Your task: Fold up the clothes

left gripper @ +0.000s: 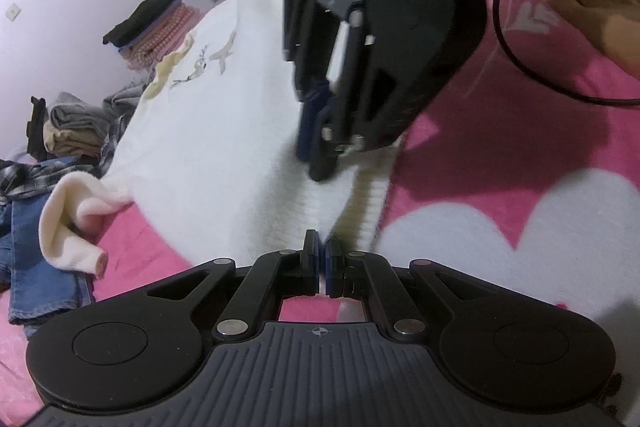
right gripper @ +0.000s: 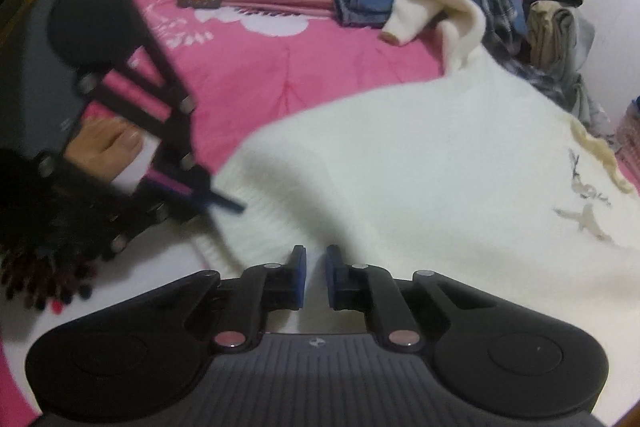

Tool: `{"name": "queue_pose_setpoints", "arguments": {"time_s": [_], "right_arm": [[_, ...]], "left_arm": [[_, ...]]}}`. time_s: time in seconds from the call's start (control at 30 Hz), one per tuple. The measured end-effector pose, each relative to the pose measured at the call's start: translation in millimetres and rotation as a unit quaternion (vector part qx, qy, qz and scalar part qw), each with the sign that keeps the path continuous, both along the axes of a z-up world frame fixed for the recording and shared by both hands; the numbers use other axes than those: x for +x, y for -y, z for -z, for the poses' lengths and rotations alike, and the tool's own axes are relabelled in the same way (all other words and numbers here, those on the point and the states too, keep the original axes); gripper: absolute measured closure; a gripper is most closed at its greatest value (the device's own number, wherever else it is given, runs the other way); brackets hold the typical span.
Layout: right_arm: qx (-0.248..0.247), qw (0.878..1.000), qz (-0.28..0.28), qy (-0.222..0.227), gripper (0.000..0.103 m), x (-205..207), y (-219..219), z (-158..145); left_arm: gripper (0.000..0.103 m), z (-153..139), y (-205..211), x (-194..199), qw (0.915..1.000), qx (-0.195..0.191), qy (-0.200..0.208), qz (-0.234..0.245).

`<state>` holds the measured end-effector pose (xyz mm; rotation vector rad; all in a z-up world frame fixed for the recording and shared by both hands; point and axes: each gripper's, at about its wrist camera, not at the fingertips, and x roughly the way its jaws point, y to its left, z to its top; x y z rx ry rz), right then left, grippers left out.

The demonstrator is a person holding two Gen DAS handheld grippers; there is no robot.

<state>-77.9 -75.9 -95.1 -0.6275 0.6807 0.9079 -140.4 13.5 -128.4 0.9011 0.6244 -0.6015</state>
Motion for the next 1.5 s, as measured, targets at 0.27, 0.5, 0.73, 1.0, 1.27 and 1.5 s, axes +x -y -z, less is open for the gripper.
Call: {"name": "queue_pose_setpoints", "arguments": {"time_s": [0.27, 0.5, 0.73, 1.0, 1.27, 1.5], "right_arm": [[0.01, 1.0, 0.0, 0.001, 0.093, -2, 2, 4], [0.044, 0.999, -0.012, -0.013, 0.093, -10, 12, -5], [0.024, 1.0, -0.008, -0.017, 0.092, -6, 10, 7], [0.053, 0.997, 0.023, -0.042, 0.091, -3, 15, 7], [0.148, 0.971, 0.17, -0.08, 0.089, 25, 98, -30], [0.162, 0.915, 0.334, -0.161, 0.088, 67, 177, -15]], "left_arm": [[0.102, -6, -6, 2, 0.9982, -0.035, -0.048, -0.002], [0.102, -2, -5, -1, 0.999, -0.009, -0.038, 0.021], [0.09, -16, -12, 6, 0.9972, -0.02, -0.07, 0.019], [0.084, -35, -10, 31, 0.9883, -0.11, -0.106, -0.004], [0.086, -9, 5, 36, 0.9893, -0.099, -0.103, -0.03], [0.086, -12, 8, 33, 0.9898, -0.091, -0.1, -0.045]]}}
